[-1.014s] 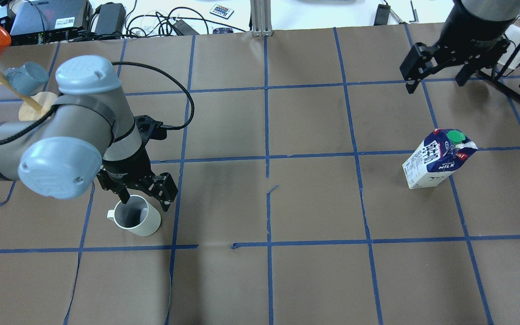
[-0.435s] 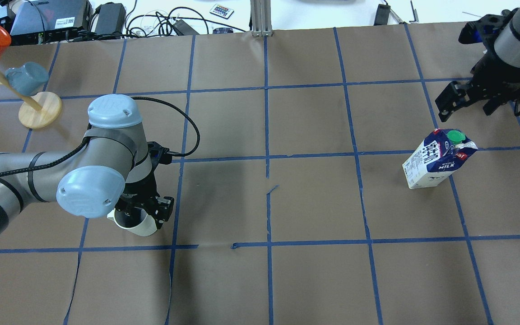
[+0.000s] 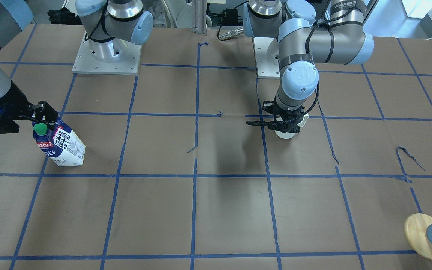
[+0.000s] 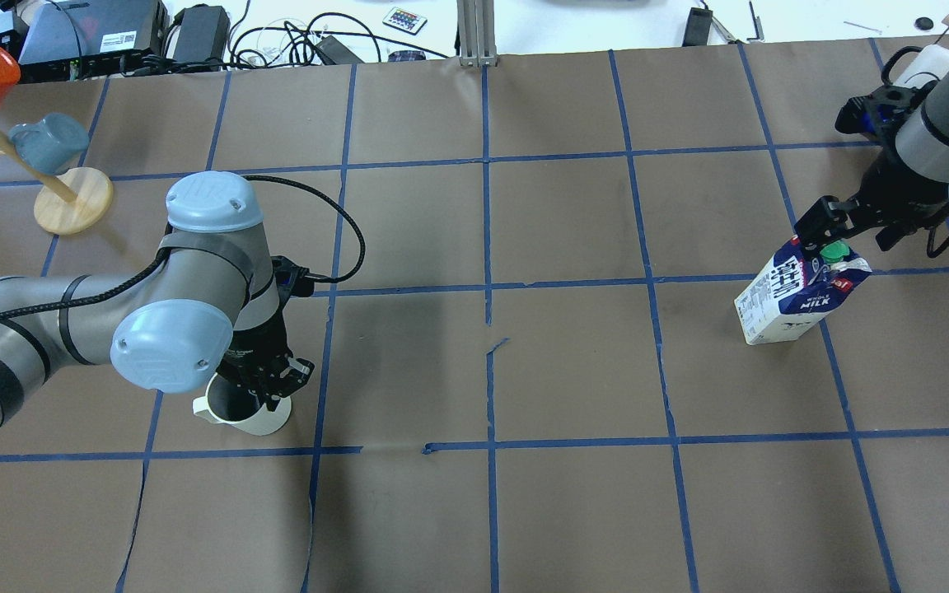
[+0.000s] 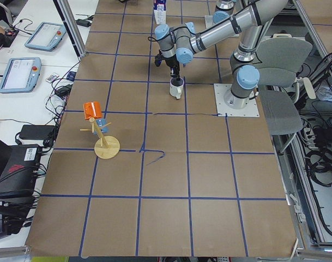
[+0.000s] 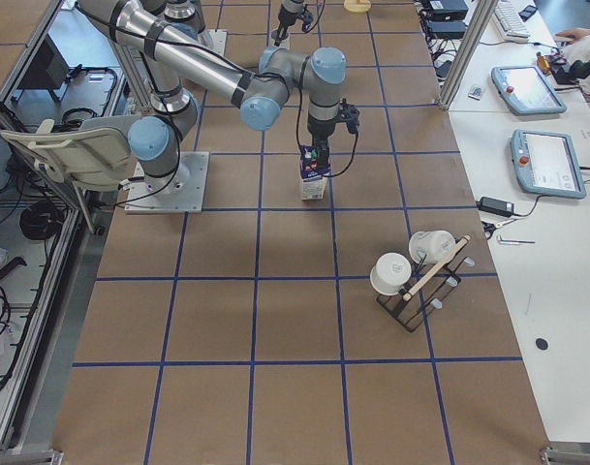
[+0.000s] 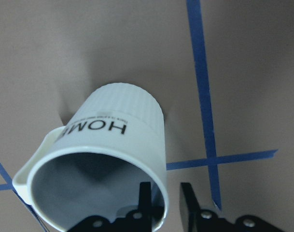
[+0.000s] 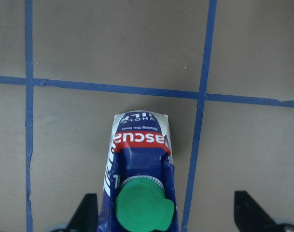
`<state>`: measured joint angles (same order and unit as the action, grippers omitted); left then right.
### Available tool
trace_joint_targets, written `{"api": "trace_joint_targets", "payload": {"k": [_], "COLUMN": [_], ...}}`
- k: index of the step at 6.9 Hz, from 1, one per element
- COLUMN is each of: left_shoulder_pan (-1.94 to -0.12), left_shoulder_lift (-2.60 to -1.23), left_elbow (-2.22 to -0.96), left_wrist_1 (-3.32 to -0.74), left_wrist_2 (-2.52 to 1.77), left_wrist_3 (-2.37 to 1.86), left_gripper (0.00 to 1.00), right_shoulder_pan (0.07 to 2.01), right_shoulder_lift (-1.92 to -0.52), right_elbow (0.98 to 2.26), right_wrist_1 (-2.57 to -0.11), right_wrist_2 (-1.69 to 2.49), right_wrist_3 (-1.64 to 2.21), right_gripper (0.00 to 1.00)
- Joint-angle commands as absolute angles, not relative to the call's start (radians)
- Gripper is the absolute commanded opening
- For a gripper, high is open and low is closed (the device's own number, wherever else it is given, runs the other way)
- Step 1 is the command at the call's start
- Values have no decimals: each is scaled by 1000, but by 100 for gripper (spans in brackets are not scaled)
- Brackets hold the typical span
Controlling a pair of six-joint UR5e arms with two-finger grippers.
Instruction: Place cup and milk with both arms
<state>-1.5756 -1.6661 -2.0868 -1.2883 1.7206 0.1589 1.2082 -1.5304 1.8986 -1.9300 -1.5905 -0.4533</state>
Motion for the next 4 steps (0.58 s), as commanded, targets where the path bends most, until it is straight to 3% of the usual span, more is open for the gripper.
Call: {"api": "trace_joint_targets", "payload": {"k": [1, 3, 4], "left_shoulder_pan": [-1577, -1592, -1636], "left_shoulder_lift": [-1690, -1793, -1860], "left_elbow": [-1998, -1796, -1704], "left_wrist_1": [-1249, -1308, -1310], "left_wrist_2": [1710, 1584, 1545], "left_wrist_3": [42, -149, -238], "left_gripper": [0, 0, 0], "right_shoulder_pan": [1209, 1207, 1209], "right_shoulder_lift": [-1534, -1534, -1534], "right_elbow": [1913, 1937, 1939], "right_wrist_1": [-1922, -1921, -1922], "right_wrist_2": [-1591, -1594, -1594], "right_wrist_3": [-449, -468, -466], "right_gripper": [100, 100, 84]}}
